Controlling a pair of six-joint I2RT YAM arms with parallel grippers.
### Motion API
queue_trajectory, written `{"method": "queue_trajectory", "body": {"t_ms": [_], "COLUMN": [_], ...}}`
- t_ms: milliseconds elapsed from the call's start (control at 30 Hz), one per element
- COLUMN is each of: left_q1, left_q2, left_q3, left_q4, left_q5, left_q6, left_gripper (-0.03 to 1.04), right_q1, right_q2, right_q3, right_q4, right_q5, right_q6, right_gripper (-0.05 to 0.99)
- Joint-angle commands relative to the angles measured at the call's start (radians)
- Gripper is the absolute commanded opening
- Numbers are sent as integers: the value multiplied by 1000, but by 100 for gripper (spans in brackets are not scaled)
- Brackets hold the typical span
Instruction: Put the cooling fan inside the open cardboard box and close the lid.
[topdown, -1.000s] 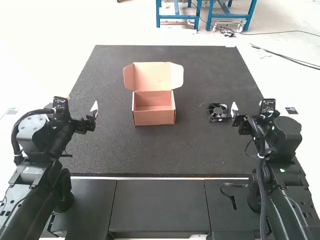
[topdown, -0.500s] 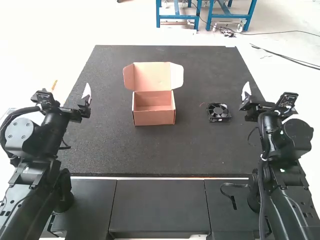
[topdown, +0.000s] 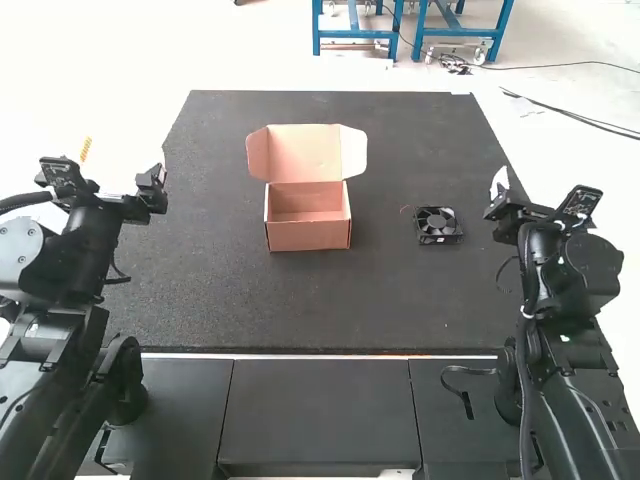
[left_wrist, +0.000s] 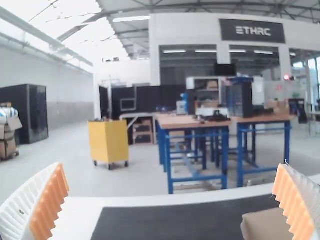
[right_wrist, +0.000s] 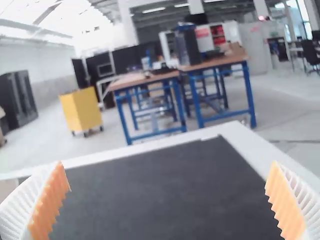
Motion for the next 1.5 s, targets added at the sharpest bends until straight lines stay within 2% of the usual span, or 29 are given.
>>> {"method": "queue_trajectory", "body": {"t_ms": [0, 233, 400, 467, 567, 600, 633, 667, 733, 833, 933, 1033, 1167, 1467], "left_q1": [-4, -4, -4, -4, -6, -6, -7, -9, -16, -41, -50, -53, -53, -56], "left_q2": [67, 285, 553, 680, 864, 923, 981, 1032, 1122, 1225, 1266, 1269, 1271, 1262], "left_q3": [71, 183, 317, 383, 499, 539, 581, 622, 700, 786, 820, 826, 821, 829], "left_q4": [-4, -17, -63, -109, -211, -247, -283, -318, -393, -465, -467, -425, -373, -370], "left_q5": [11, 48, 88, 111, 160, 167, 175, 175, 180, 201, 243, 278, 284, 284], "left_q6": [-12, -11, -11, -11, -9, -9, -6, 3, 74, 109, 110, 109, 84, 80], "left_gripper": [96, 96, 96, 96, 96, 96, 96, 96, 96, 96, 96, 97, 96, 96], "right_q1": [-17, -19, -19, -11, -9, -9, -17, -22, -34, -55, -57, -69, -85, -92], "right_q2": [86, 415, 726, 829, 973, 1022, 1064, 1100, 1142, 1220, 1311, 1409, 1476, 1570], "right_q3": [78, 236, 419, 482, 549, 575, 600, 621, 632, 629, 649, 676, 679, 666], "right_q4": [10, 7, -107, -159, -177, -199, -208, -207, -177, -105, -98, -151, -148, -122], "right_q5": [21, 42, 39, 27, -2, -28, -79, -128, -125, -137, -140, -157, -180, -175], "right_q6": [27, 36, 62, 60, 42, 16, -4, -23, -15, -30, -82, -128, -179, -230], "right_gripper": [91, 91, 91, 91, 91, 91, 91, 91, 91, 91, 91, 91, 91, 91]}}
